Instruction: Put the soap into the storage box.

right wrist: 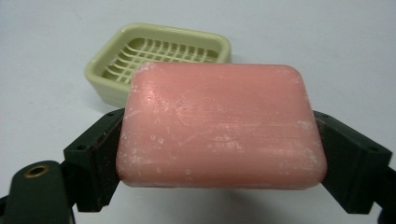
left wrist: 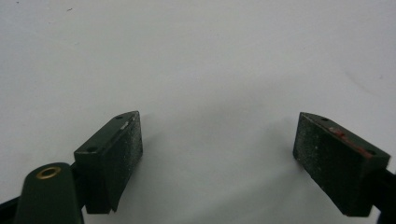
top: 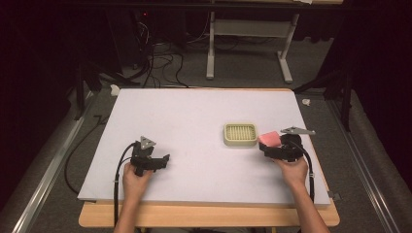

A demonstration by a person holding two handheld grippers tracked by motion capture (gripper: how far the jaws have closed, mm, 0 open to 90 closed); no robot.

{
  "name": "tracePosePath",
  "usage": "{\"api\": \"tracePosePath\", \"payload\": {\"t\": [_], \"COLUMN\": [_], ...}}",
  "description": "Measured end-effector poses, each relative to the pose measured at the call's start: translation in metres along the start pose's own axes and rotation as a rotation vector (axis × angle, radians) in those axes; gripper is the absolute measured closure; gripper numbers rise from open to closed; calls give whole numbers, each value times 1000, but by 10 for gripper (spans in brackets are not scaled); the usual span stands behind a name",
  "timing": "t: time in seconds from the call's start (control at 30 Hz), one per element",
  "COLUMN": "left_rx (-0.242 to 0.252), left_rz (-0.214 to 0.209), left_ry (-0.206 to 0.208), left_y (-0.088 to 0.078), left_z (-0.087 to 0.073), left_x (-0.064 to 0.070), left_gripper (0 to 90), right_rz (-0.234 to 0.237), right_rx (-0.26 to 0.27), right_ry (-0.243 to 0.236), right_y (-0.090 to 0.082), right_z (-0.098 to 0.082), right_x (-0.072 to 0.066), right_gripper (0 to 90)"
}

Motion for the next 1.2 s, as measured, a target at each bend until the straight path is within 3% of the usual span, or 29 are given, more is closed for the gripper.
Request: {"api": "tracePosePath", "payload": {"t": [0.3, 0.6, 0.7, 1.2], "left_rx": [-2, 2, 1, 3], "left_rz": [-1, -1, -1, -1], "left_ry": [0, -4, -3, -4], "left_y": [0, 0, 0, 0], "left_z": [0, 0, 0, 0], "left_x": [0, 0, 0, 0], "left_gripper": [164, 164, 163, 163], "right_rz": [53, 68, 66, 47], "right_rx": [6, -11, -15, -46], "right_ry": [-51, -99, -114, -83], "right_y": [-1, 7, 11, 31], "right_z": [11, 22, 25, 38], "right_x": [-27, -49, -53, -54], "right_gripper": [137, 137, 137, 137]}}
Point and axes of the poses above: each handheld gripper's, and its own axes: y roughly forward along the jaws, z roughly out of its top, x roughly to its right, the point moved 9 cm from there along y, roughly forward along the jaws, and after that the axes turned 6 degrees about -x, right-handed, at the moved point
